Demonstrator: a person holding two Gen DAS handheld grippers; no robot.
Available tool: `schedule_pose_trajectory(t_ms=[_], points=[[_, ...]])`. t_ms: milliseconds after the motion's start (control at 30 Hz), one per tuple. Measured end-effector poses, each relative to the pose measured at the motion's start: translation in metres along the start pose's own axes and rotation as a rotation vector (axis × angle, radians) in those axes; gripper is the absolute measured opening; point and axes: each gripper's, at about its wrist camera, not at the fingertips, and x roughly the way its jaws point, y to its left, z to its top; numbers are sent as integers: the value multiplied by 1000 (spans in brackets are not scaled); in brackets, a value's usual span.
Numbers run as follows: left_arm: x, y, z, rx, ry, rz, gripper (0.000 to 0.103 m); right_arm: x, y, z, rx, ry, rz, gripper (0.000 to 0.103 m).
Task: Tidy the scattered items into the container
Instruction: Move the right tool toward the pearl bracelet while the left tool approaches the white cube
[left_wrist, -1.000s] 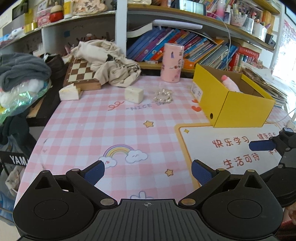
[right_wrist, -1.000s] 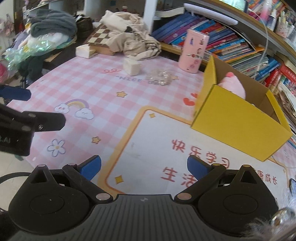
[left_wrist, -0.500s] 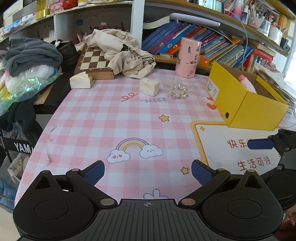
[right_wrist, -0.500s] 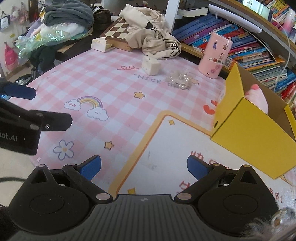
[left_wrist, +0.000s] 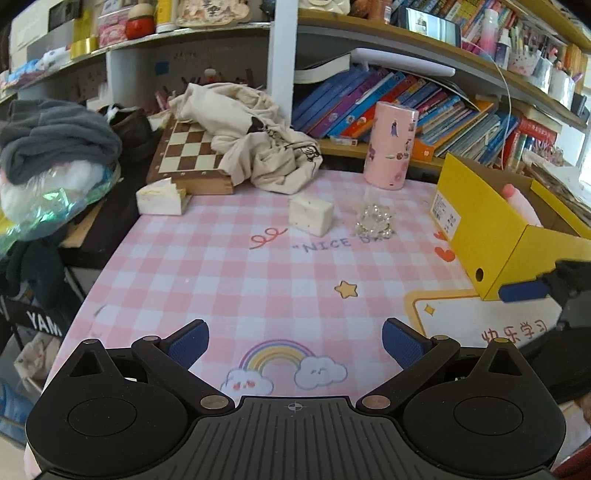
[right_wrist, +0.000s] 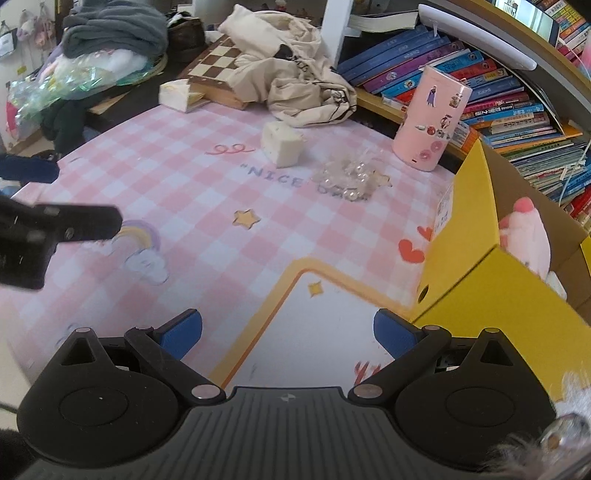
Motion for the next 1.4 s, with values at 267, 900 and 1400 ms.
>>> schedule_pose_trajectory(t_ms=[267, 900, 1400], points=[[22, 1, 12, 8, 19, -18, 101, 24, -7, 22, -5, -9, 15, 101], [99, -2, 73, 42, 1, -25, 101, 83, -27, 64, 97, -35, -33, 98], [178, -12, 105, 100, 41, -29, 95, 125, -42, 76, 161, -36, -57, 91]])
